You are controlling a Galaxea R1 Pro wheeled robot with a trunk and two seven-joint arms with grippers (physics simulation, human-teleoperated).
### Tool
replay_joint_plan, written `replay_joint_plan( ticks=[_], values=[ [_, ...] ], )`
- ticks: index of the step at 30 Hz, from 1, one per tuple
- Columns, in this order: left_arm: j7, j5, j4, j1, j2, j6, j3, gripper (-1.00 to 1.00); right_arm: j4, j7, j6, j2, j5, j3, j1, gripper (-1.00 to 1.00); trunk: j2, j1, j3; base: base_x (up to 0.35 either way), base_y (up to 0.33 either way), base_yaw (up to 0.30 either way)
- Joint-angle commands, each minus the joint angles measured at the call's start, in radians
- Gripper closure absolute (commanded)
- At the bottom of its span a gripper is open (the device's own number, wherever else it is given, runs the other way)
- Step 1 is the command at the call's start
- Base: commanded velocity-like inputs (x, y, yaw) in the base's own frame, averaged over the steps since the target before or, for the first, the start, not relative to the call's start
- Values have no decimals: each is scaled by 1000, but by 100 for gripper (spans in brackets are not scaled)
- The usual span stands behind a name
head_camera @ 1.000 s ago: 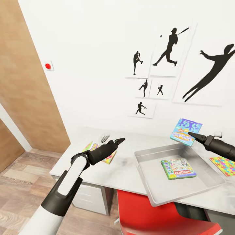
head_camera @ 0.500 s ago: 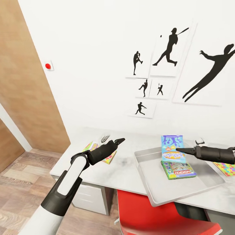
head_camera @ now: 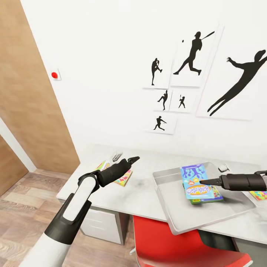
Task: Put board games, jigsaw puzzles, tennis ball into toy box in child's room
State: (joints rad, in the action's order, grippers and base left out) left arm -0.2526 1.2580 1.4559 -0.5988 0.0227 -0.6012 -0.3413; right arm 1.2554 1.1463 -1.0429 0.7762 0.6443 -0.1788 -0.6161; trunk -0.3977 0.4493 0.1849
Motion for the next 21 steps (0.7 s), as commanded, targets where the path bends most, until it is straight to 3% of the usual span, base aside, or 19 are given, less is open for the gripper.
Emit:
replay_joint_plan(
  ticks=[1, 10, 15, 21],
  values=[
    [-10, 11, 1, -1, -1, -5, 1, -100, -1, 5, -4, 0, -2, -4, -2, 100, -2, 1, 2, 0, 0, 0],
    [-10, 11, 1, -1, -4, -15, 2, -100, -5, 9, -4, -13, -62, -9, -13, 100, -2, 1, 4, 0, 0, 0],
    [-10, 11, 1, -1, -4, -16, 2, -100, -24, 10, -4, -18, -75, -10, -25, 100, -2, 1, 9, 0, 0, 0],
    [-8, 12, 4, -1, -4, -18, 3, -100, -68, 10, -4, -52, -93, -48, -92, 100, -2, 1, 18, 0, 0, 0]
  ],
)
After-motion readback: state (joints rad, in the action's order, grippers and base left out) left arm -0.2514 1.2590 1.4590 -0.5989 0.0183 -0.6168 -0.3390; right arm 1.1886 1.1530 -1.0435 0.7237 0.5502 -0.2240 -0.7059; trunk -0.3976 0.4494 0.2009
